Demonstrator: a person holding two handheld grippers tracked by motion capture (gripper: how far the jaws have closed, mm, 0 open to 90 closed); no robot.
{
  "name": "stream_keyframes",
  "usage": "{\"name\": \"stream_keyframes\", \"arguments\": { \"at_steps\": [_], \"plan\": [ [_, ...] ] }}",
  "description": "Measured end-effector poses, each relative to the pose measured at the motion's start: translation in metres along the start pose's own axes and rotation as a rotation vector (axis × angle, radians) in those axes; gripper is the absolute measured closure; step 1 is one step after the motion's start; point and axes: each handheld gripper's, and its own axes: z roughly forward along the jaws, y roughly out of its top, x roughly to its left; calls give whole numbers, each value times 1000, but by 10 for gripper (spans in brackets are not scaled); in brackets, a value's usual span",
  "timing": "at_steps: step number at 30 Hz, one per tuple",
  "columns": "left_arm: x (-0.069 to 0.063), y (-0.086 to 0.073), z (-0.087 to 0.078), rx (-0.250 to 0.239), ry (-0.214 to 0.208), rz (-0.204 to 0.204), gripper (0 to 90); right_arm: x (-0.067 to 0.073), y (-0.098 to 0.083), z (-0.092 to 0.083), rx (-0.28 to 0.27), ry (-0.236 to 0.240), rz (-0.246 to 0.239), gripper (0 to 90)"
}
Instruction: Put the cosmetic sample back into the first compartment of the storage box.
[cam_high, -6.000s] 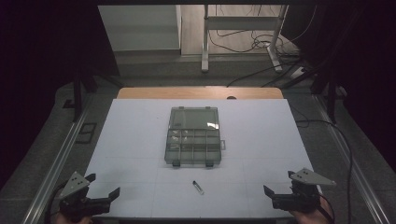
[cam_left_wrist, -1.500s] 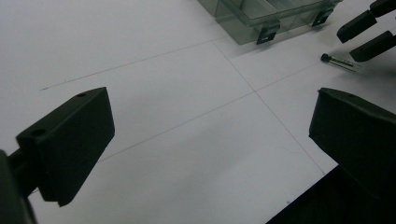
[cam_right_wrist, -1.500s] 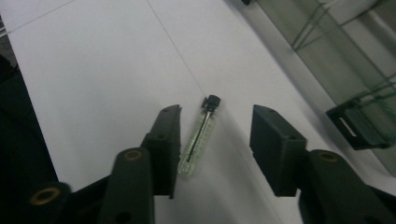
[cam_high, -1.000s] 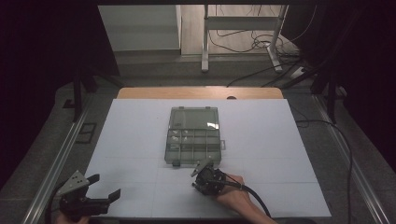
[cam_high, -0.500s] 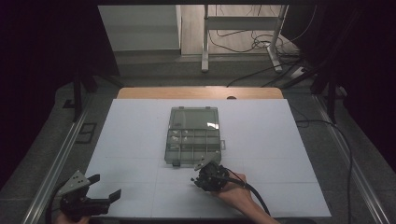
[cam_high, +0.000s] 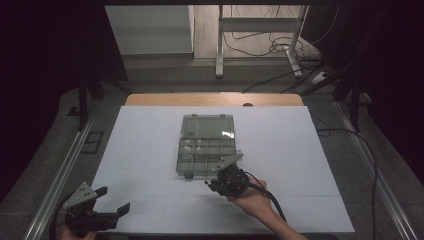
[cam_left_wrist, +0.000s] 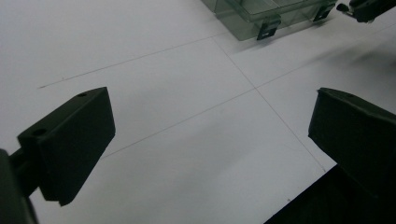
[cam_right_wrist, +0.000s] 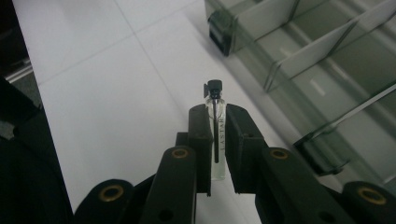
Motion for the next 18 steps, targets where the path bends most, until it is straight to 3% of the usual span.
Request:
{"name": "stream_keyframes", "arguments": {
  "at_steps": [9, 18],
  "plan": [
    [0, 0, 0, -1, 1, -1, 11, -9, 10, -4, -37, 11, 45, 805],
    [0, 0, 0, 0, 1, -1, 11, -14, 16, -2, -49, 0, 31, 804]
  ]
}}
